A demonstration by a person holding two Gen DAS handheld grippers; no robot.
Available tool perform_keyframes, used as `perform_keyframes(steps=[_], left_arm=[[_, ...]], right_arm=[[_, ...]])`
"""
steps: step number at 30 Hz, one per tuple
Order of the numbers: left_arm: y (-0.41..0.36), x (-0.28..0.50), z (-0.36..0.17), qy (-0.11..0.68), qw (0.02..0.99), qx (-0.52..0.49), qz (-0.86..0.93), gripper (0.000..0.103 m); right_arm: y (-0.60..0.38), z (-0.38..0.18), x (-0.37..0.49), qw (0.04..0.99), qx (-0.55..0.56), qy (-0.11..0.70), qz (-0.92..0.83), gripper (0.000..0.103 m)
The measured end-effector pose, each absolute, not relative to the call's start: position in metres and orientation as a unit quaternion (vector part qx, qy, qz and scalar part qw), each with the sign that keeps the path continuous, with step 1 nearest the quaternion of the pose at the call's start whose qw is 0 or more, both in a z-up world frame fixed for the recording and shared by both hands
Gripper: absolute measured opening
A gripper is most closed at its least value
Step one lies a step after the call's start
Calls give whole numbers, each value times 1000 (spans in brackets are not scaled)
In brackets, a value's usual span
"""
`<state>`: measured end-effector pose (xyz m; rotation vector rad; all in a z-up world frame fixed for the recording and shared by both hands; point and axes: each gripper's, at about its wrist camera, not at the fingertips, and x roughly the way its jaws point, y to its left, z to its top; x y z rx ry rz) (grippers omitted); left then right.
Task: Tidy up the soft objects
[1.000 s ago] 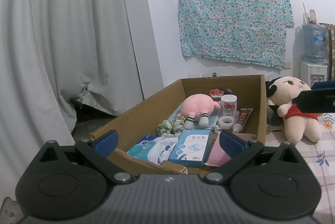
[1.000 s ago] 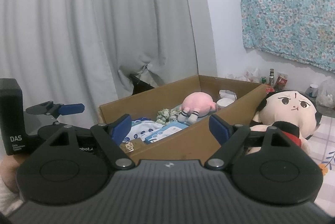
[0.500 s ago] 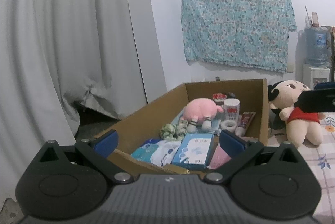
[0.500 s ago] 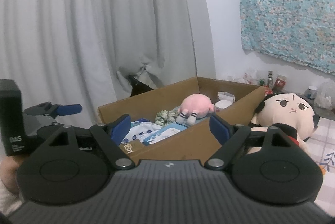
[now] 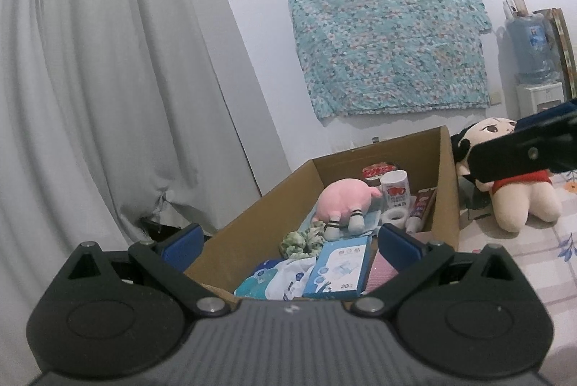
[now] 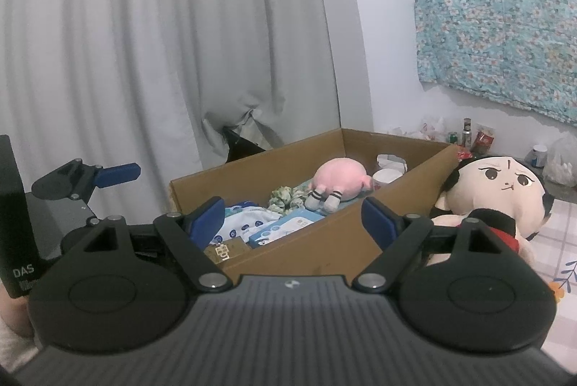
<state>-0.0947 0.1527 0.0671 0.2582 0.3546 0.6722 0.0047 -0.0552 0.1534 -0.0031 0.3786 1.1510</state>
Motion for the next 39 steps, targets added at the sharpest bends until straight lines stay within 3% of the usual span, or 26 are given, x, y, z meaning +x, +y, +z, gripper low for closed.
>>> perform_keyframes(steps=[39], left_arm=[[165, -92, 69, 194, 918, 88, 335, 103]], right_arm=[[-55, 153, -1, 813, -14, 183, 552, 87]])
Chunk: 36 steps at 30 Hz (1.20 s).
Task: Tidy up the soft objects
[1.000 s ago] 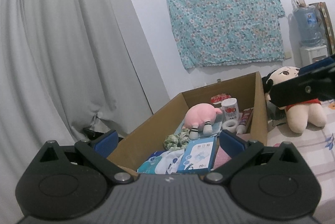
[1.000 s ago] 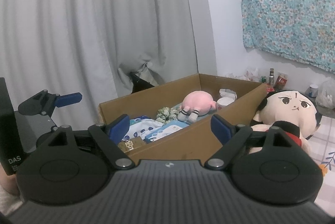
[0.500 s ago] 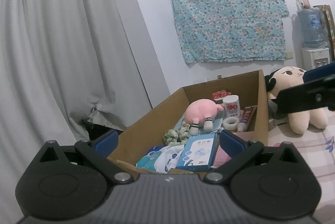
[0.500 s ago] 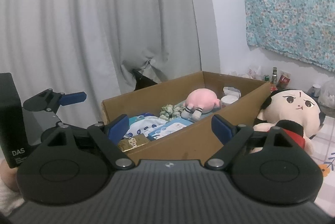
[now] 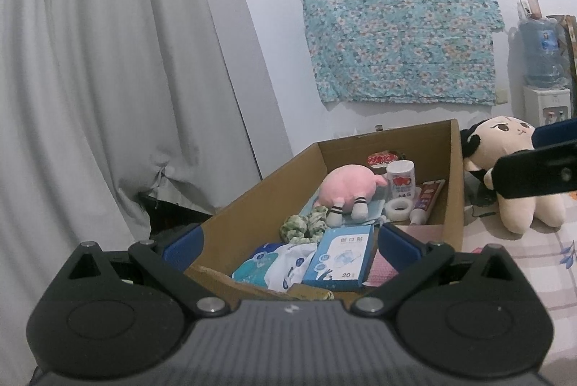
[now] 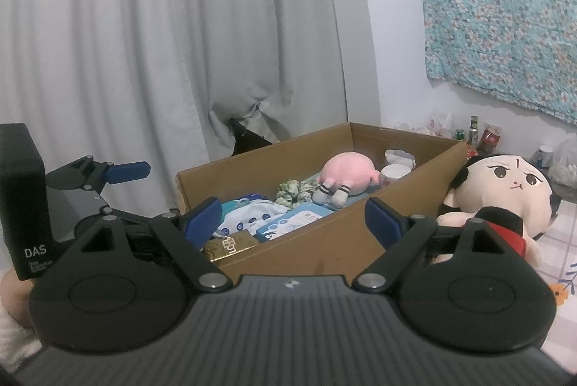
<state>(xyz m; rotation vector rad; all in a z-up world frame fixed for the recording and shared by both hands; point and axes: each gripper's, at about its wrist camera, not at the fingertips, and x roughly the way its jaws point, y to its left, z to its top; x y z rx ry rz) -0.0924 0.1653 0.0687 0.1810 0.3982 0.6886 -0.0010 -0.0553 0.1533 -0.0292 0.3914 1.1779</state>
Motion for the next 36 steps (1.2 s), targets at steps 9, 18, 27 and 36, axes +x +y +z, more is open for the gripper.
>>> perform_keyframes(steps=[9, 18, 27, 36], left_arm=[[166, -92, 69, 194, 918, 89, 335, 103], [167, -92, 67, 195, 917, 90, 336, 103], [167, -91, 67, 196, 917, 91, 337, 103], [167, -90, 66, 197, 916, 88, 338, 103]], right_arm=[[-55, 154, -1, 814, -13, 182, 551, 87], [-53, 154, 0, 814, -12, 184, 551, 88], [-52, 154, 0, 815, -13, 183, 549, 89], [-53, 153, -1, 813, -14, 183, 552, 89]])
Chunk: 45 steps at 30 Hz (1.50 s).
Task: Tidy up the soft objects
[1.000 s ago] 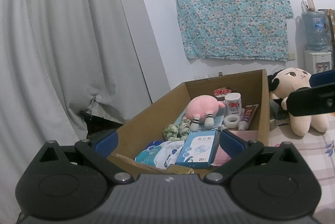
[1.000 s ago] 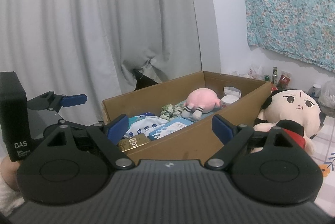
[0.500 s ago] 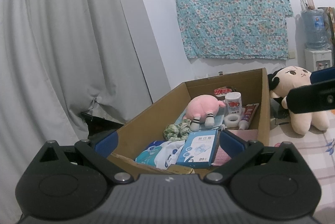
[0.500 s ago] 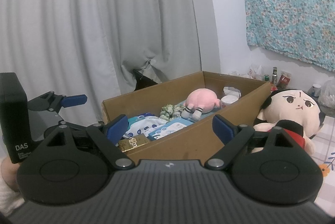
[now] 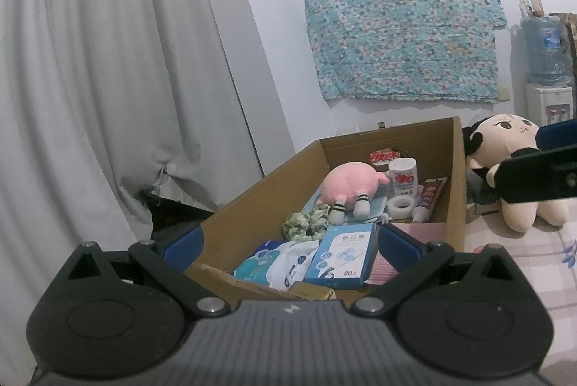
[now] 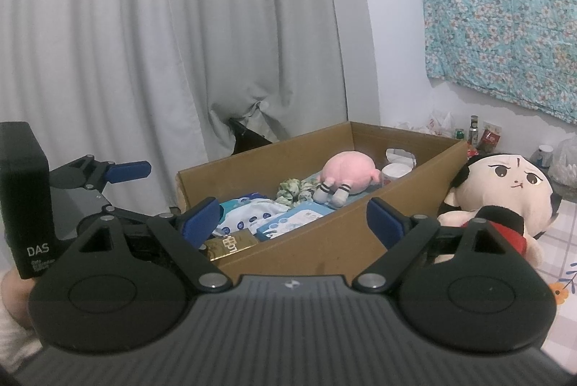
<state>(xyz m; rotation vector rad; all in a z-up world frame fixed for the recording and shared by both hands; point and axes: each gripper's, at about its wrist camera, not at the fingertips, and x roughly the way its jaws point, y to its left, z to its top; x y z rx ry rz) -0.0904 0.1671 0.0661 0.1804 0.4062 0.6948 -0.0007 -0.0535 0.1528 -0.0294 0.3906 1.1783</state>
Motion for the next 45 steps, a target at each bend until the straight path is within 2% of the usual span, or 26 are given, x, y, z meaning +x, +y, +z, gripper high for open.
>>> perform_keyframes(steps=[45], left_arm=[[167, -87, 67, 207, 910, 70, 351, 103]], right_arm=[[-57, 155, -4, 810, -14, 182, 557, 93]])
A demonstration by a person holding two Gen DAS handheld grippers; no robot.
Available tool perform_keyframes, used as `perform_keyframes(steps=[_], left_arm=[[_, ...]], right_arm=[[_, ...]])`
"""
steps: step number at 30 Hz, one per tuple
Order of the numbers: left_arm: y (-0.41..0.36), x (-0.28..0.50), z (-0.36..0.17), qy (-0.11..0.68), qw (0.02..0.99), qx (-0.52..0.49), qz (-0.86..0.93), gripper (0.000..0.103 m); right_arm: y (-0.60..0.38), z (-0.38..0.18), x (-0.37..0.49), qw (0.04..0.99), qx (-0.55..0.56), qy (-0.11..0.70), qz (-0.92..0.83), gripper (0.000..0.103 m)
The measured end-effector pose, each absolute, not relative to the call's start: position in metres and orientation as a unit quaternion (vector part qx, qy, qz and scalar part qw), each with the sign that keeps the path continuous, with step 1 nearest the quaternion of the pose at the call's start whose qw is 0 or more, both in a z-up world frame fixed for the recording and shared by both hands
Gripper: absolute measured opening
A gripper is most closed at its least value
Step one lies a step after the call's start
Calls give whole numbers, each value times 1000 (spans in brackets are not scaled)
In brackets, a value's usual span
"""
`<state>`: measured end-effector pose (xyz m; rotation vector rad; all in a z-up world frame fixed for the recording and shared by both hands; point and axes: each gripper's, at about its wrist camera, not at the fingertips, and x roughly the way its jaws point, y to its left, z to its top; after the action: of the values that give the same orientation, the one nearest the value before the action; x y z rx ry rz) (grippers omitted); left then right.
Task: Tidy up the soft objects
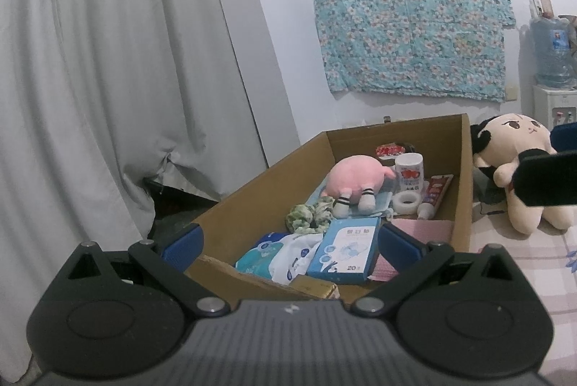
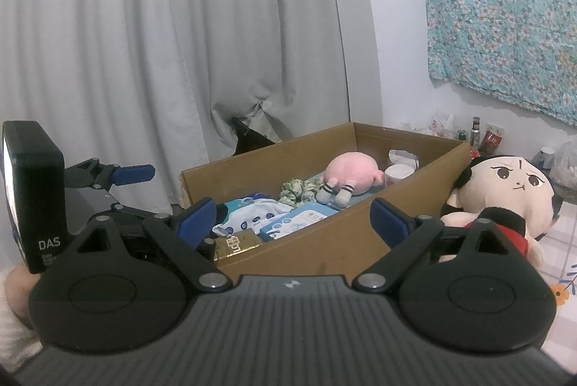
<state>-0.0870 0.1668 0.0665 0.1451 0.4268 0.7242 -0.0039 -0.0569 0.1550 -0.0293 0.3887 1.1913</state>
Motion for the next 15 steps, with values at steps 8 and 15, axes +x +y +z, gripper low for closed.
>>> perform_keyframes(steps=[8, 15], left_arm=[[165, -88, 68, 210, 908, 65, 357, 103], [160, -86, 69, 215, 904, 80, 360, 103]], right_arm=[[-58, 156, -3, 809, -9, 182, 559, 94], [-56, 156, -3, 811, -7, 183, 555, 94]])
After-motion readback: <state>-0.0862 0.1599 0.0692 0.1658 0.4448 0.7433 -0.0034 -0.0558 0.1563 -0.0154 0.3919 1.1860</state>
